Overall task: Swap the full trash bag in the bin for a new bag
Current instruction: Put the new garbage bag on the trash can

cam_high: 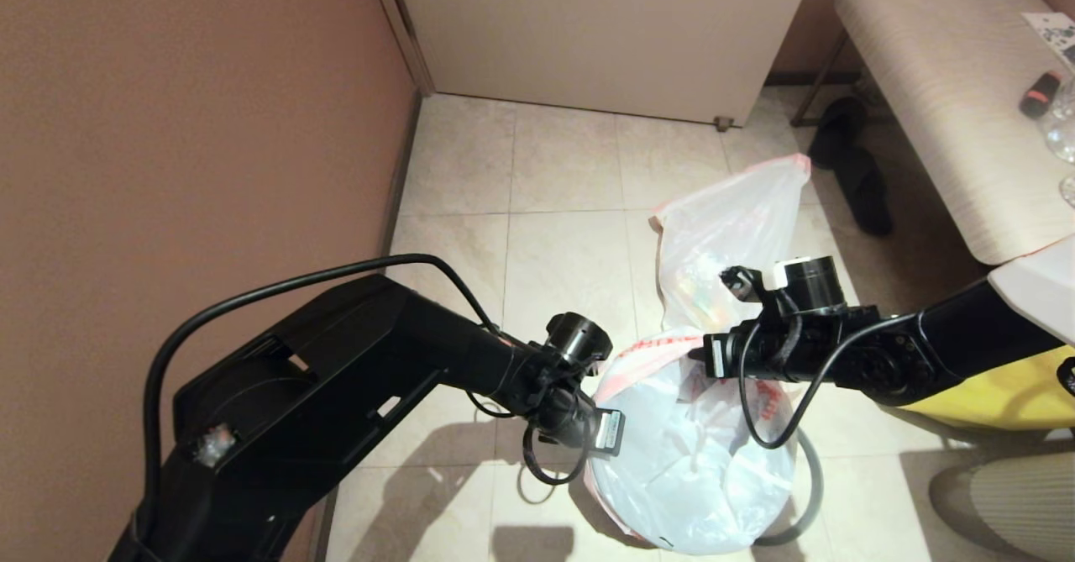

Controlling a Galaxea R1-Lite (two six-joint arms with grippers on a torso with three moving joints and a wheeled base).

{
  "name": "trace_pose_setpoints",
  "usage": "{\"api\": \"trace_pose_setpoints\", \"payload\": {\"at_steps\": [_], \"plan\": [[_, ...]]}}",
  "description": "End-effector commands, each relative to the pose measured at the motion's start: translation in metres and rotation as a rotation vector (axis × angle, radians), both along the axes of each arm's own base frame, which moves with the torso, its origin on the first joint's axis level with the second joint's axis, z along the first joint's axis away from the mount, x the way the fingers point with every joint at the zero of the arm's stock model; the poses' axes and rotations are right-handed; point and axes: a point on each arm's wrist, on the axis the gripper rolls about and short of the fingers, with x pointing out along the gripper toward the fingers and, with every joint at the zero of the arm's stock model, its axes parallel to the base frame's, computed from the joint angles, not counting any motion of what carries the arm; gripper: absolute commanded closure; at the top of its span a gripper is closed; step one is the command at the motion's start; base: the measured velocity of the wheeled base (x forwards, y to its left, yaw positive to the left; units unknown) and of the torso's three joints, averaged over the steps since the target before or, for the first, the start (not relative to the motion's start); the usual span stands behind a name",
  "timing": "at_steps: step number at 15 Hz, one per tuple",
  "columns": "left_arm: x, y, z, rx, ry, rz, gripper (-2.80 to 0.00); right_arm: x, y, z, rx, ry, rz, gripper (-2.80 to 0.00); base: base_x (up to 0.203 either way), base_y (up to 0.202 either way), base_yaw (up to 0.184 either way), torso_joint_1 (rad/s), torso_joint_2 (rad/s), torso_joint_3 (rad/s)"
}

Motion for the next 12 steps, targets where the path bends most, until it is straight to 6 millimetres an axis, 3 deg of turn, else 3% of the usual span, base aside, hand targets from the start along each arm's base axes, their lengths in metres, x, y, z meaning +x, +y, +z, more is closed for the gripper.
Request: {"api": "trace_pose_setpoints", "payload": {"at_steps": [1,6,12], "plan": [[-0.001,0.0,0.0,0.001,0.004,-0.001,0.0,0.0,0.0,0.008,0.011,-0.026,0.0,0.0,0.0,0.0,0.0,0.0,0.0,0.0],[-0.002,-0.001,-0.001,0.003,0.005,-0.006,0.0,0.001,0.002,0.013,0.016,-0.04,0.003,0.0,0.0,0.0,0.0,0.0,0.0,0.0],[-0.002,0.0,0.0,-0.001,0.001,-0.003,0.0,0.011,0.007,-0.023,-0.009,0.029,0.006,0.0,0.0,0.0,0.0,0.0,0.0,0.0]]}}
